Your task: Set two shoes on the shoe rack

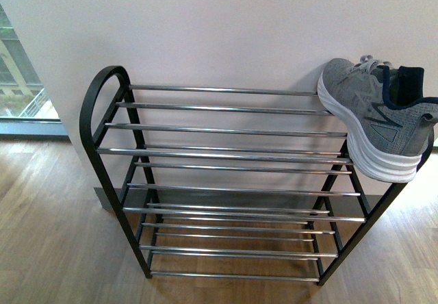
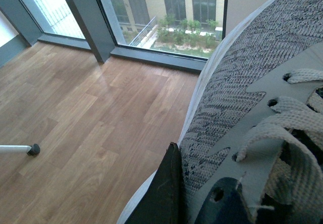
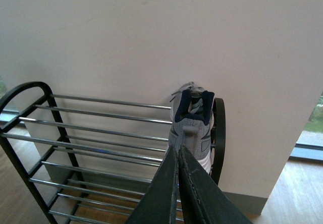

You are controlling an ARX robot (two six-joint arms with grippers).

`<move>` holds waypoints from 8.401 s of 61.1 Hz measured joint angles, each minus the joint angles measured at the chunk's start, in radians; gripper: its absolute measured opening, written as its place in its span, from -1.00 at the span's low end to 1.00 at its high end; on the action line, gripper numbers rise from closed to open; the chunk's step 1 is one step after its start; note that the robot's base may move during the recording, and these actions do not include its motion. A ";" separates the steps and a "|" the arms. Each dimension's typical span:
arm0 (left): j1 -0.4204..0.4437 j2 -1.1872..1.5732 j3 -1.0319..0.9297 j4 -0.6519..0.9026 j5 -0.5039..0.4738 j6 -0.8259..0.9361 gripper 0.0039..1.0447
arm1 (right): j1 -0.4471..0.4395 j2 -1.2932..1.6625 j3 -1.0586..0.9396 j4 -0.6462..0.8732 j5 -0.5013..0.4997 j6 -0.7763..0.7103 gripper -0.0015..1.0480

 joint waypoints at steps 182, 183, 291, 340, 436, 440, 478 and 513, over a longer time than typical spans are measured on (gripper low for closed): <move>-0.208 2.008 1.590 -0.044 0.639 -0.568 -0.97 | 0.001 -0.002 0.000 -0.002 0.001 0.003 0.82; -0.208 2.008 1.590 -0.044 0.639 -0.569 -0.96 | 0.001 -0.002 0.000 -0.002 0.001 0.003 0.82; 0.224 0.662 -0.066 1.152 0.617 0.132 -0.98 | 0.001 -0.002 0.000 -0.002 0.000 0.003 0.82; 0.348 0.171 -0.192 0.805 0.740 0.133 -0.98 | 0.001 -0.002 0.000 -0.002 0.000 0.003 0.82; 0.348 -0.298 -0.192 0.327 0.740 0.134 0.74 | 0.001 -0.002 0.000 -0.002 0.002 0.003 0.82; 0.348 -0.298 -0.192 0.327 0.742 0.137 0.85 | 0.001 -0.002 0.000 -0.002 0.003 0.003 0.82; 0.348 -0.298 -0.192 0.327 0.737 0.137 0.83 | 0.001 -0.003 0.000 -0.002 -0.003 0.003 0.82; 0.348 -0.298 -0.192 0.327 0.740 0.138 0.83 | 0.002 -0.003 0.000 -0.003 0.003 0.003 0.82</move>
